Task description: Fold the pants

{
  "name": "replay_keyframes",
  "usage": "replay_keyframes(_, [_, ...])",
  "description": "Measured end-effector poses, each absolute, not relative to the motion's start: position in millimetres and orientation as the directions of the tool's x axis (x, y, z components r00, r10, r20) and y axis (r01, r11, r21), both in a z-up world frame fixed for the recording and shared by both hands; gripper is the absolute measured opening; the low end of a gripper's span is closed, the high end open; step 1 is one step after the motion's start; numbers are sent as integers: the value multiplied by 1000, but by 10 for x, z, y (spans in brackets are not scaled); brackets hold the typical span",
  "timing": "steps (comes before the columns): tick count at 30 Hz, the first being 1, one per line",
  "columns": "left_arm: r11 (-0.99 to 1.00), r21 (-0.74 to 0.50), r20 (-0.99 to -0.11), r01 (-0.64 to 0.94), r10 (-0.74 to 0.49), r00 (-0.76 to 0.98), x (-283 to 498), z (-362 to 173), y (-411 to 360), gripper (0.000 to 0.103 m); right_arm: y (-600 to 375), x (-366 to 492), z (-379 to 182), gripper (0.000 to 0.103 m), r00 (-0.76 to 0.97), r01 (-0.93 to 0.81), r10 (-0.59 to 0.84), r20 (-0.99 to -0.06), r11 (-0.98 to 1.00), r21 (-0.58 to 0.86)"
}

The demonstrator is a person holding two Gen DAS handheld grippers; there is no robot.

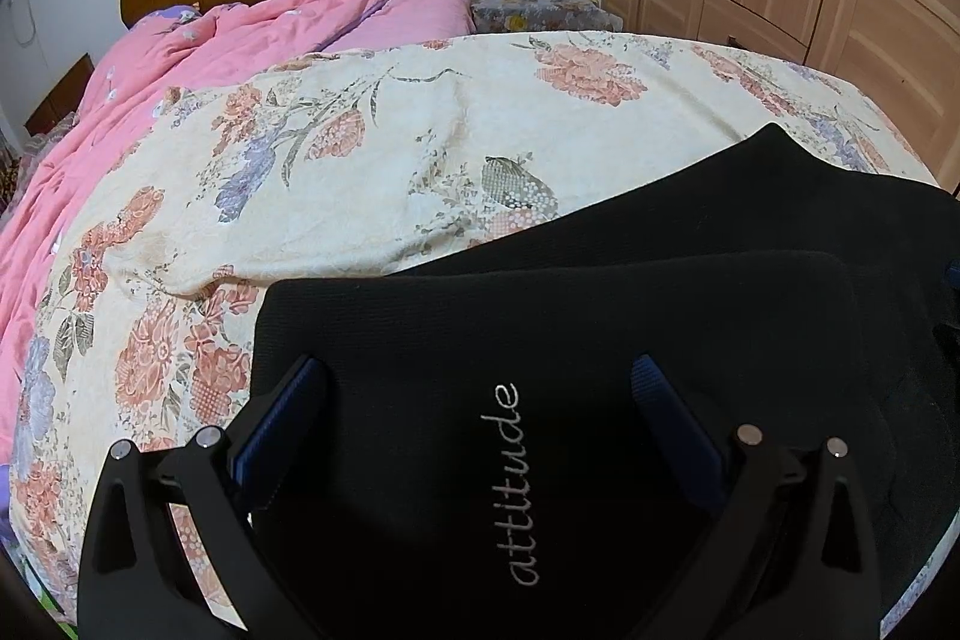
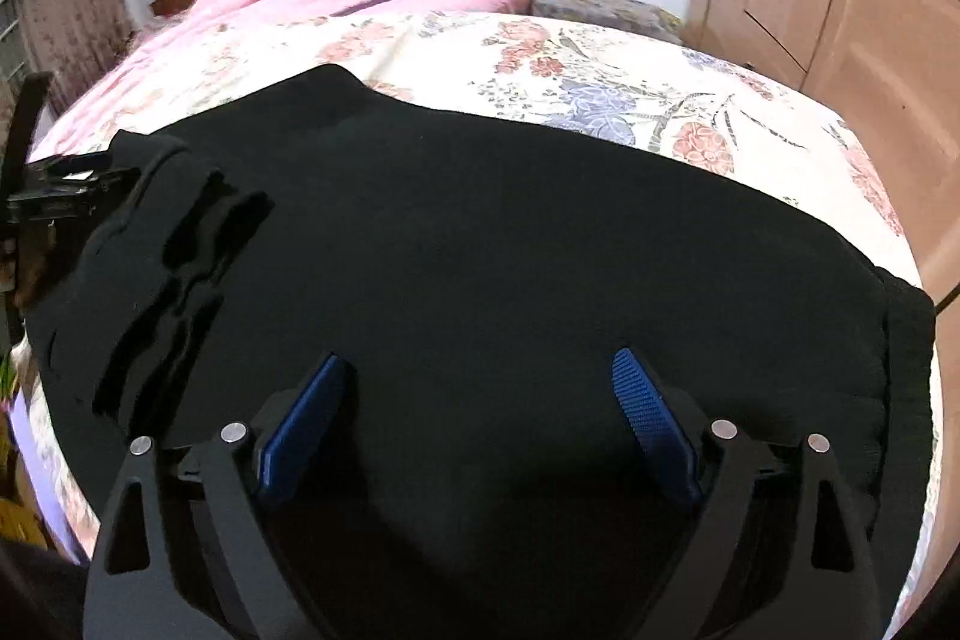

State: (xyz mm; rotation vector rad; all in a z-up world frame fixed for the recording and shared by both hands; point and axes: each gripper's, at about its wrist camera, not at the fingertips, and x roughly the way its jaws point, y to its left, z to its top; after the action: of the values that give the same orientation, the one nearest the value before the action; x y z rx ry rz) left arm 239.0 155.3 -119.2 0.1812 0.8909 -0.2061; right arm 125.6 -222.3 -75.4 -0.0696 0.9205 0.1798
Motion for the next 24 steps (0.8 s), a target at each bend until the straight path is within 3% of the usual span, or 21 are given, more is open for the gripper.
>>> replay_keyframes(8, [969,57,-801,240,-99,590,2407,-1189,1562,102,-2267,1151,-728,88,577,-220,122,-808,975,-10])
replay_keyframes(11, [982,112,-815,150,4,579,2307,-1000,1419,97,-2431,1005,-595,88,596,-180,103,-797,984,-7])
replay_keyframes(14, [954,52,-706,294,-173,686,1970,-493,891,102,-2650,802,-456,88,649,-126,79,-756,992,-4])
replay_keyframes(18, [825,68,-728,561,-343,594,1894,-439,-329,101,-2826,682,-547,88,644,-68,24,-764,997,-25])
replay_keyframes(22, [722,91,-792,686,-365,489,1958,-769,-1253,101,-2922,474,-509,88,652,-63,14,-758,997,-35])
replay_keyframes(24, [706,114,-826,699,-324,462,2002,-990,-1510,101,-3203,237,-428,88,680,-30,107,-726,993,118])
